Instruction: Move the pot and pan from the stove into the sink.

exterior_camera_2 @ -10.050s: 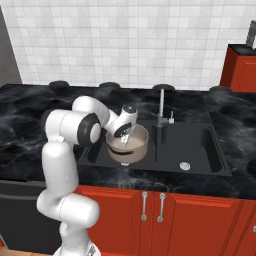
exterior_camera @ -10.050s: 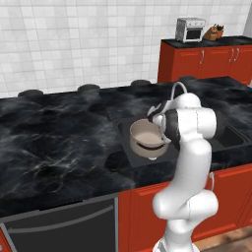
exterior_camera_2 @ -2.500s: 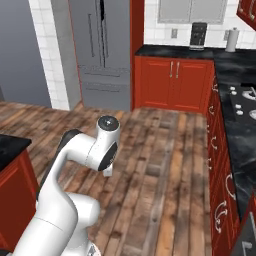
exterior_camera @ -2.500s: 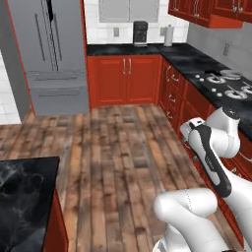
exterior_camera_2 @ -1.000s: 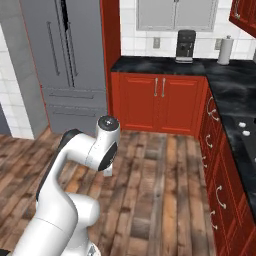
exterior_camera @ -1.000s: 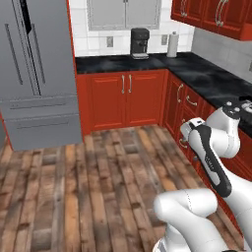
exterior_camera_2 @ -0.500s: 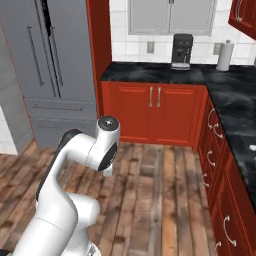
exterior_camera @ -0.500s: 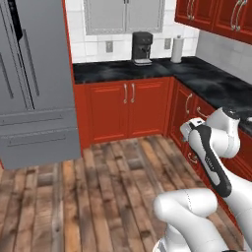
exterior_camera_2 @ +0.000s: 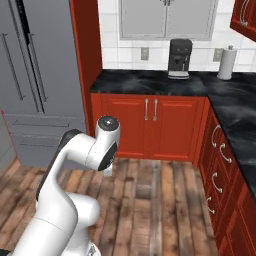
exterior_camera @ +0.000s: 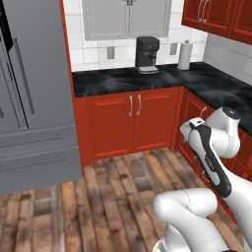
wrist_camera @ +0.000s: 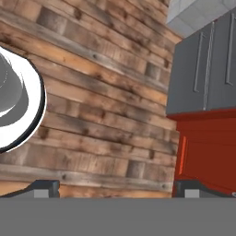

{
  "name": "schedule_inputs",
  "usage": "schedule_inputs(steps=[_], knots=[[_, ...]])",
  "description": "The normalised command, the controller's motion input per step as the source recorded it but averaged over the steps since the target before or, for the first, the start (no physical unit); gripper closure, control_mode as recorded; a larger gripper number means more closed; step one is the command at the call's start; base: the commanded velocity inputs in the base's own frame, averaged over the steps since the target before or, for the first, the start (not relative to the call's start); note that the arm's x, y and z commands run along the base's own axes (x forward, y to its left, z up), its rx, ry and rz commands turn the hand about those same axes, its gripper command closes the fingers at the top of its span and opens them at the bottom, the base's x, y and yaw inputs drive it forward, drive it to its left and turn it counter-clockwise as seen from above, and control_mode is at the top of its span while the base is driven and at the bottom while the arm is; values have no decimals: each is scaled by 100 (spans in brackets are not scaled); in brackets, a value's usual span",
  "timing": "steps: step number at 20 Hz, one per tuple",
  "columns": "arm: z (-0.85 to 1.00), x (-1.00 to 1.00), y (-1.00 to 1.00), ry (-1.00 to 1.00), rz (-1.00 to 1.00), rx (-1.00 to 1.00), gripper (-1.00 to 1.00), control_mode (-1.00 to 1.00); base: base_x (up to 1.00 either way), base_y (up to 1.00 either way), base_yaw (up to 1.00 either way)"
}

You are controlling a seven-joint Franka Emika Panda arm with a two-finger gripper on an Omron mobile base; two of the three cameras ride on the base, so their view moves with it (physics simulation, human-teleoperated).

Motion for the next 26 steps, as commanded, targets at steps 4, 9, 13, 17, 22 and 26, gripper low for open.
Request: schedule_inputs(steps=[4,9,13,17,22,26], knots=[[0,0,0,0,0,0,-100,100,85,38,-10],[0,0,0,0,0,0,-100,100,61,21,-5],[0,0,0,0,0,0,-100,100,0,0,0],[0,0,0,0,0,0,-100,100,12,-1,-20],[0,0,0,0,0,0,-100,100,9,-5,-40],[0,0,0,0,0,0,-100,100,7,0,-47]])
